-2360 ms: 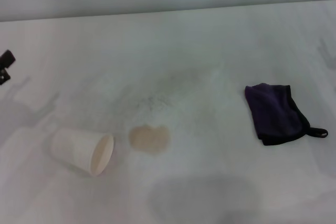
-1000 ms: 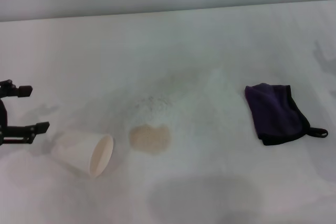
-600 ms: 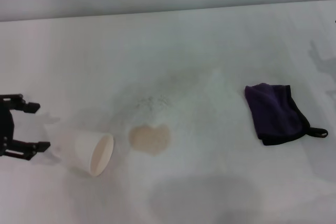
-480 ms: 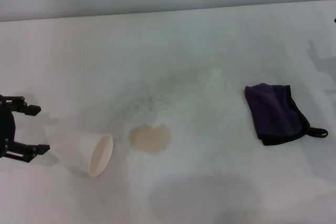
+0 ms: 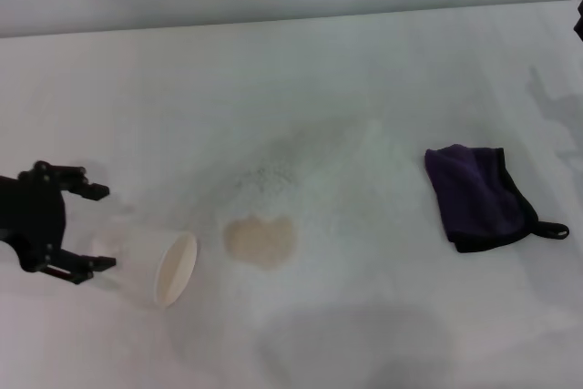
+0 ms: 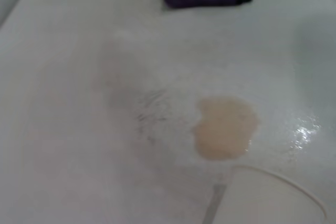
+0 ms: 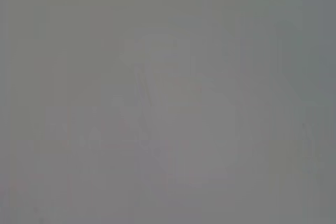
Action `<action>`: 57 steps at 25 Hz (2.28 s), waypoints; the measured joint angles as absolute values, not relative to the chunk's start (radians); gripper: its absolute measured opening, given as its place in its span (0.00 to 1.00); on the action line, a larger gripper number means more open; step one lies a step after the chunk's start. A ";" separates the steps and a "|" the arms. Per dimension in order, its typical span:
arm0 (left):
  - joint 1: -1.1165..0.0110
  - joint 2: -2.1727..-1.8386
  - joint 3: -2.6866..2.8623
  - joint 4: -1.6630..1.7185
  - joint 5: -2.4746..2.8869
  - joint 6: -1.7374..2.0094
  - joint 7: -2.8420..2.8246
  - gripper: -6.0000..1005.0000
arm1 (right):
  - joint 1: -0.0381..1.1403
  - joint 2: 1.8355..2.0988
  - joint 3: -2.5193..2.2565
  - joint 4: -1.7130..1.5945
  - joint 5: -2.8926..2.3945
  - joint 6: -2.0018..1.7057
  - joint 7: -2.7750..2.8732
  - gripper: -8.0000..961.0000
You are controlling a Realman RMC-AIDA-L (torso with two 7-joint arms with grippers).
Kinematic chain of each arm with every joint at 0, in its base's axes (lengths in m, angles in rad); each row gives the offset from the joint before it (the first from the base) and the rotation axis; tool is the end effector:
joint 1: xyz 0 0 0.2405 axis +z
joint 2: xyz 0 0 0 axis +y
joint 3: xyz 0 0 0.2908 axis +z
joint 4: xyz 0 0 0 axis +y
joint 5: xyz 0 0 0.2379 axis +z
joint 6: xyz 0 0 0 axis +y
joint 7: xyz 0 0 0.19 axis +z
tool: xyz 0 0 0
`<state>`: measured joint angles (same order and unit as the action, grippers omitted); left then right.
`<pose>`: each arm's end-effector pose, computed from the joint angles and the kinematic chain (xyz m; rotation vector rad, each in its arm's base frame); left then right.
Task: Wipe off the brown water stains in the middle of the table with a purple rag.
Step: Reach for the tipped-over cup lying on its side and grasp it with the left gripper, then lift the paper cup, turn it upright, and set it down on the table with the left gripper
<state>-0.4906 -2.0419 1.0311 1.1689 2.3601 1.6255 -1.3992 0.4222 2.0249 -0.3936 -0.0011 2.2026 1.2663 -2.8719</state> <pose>-0.2866 0.3833 -0.0185 -2.9624 0.0348 0.2268 0.4250 0.3842 0.0224 -1.4342 0.5469 0.6555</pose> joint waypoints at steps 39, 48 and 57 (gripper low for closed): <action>-0.519 -2.075 1.329 1.111 2.349 1.397 -1.309 0.89 | 0.406 2.020 -0.388 -0.004 2.211 1.300 -2.859 0.89; -0.523 -2.076 1.329 1.048 2.320 1.348 -1.312 0.88 | 0.399 2.020 -0.388 -0.002 2.209 1.304 -2.860 0.89; -0.504 -2.077 1.320 1.022 2.235 1.301 -1.278 0.84 | 0.396 2.020 -0.388 -0.007 2.208 1.308 -2.860 0.89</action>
<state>-0.5038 -2.0769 1.3201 1.0219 2.2347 1.3013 -1.2776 0.3957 2.0202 -0.3883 -0.0074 2.2075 1.3080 -2.8602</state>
